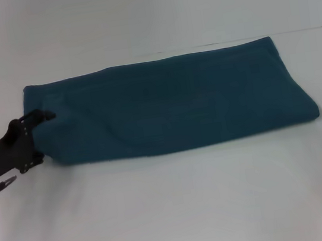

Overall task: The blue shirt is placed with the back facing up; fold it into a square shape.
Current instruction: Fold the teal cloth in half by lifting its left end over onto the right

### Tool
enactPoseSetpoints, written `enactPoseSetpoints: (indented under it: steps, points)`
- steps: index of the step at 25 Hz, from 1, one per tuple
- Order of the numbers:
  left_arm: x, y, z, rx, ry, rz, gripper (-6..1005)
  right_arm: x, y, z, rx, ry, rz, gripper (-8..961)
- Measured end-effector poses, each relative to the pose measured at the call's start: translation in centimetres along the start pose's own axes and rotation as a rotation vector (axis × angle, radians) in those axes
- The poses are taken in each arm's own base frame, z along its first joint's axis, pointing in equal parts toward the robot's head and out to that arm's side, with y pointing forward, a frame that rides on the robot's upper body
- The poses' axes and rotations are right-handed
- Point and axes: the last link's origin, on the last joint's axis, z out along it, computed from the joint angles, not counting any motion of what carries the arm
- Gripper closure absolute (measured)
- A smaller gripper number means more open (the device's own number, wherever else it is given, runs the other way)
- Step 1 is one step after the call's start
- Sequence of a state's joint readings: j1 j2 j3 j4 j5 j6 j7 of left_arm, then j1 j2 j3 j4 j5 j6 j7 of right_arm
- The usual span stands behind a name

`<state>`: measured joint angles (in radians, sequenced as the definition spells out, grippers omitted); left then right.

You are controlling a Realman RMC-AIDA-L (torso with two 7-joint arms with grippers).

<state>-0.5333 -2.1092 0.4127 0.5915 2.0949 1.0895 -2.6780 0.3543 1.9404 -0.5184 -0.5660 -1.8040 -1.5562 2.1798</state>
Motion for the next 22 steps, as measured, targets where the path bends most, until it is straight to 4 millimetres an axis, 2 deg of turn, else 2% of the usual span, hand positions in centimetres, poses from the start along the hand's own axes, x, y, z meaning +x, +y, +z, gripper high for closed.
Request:
enactPoseSetpoints:
  steps: [7, 11, 15, 18, 22]
  points:
    - [-0.1, -0.1, -1.4, -0.105, 0.023, -0.005, 261, 0.2, -0.2, 0.0, 0.003, -0.001, 0.01, 133]
    - [-0.2, -1.6, -1.6, -0.031, 0.017, -0.018, 267, 0.1, -0.3, 0.0, 0.01, -0.006, 0.007, 133]
    - [-0.2, -1.8, -1.4, 0.011, 0.002, -0.008, 272, 0.0, -0.3, 0.1, 0.012, -0.008, 0.007, 133]
    - [-0.2, -0.6, -0.8, -0.017, -0.015, 0.027, 276, 0.0, -0.3, 0.1, 0.012, -0.008, 0.007, 133]
    - [0.1, 0.8, -1.2, -0.101, -0.022, 0.058, 281, 0.1, -0.3, 0.1, 0.011, -0.008, 0.008, 133]
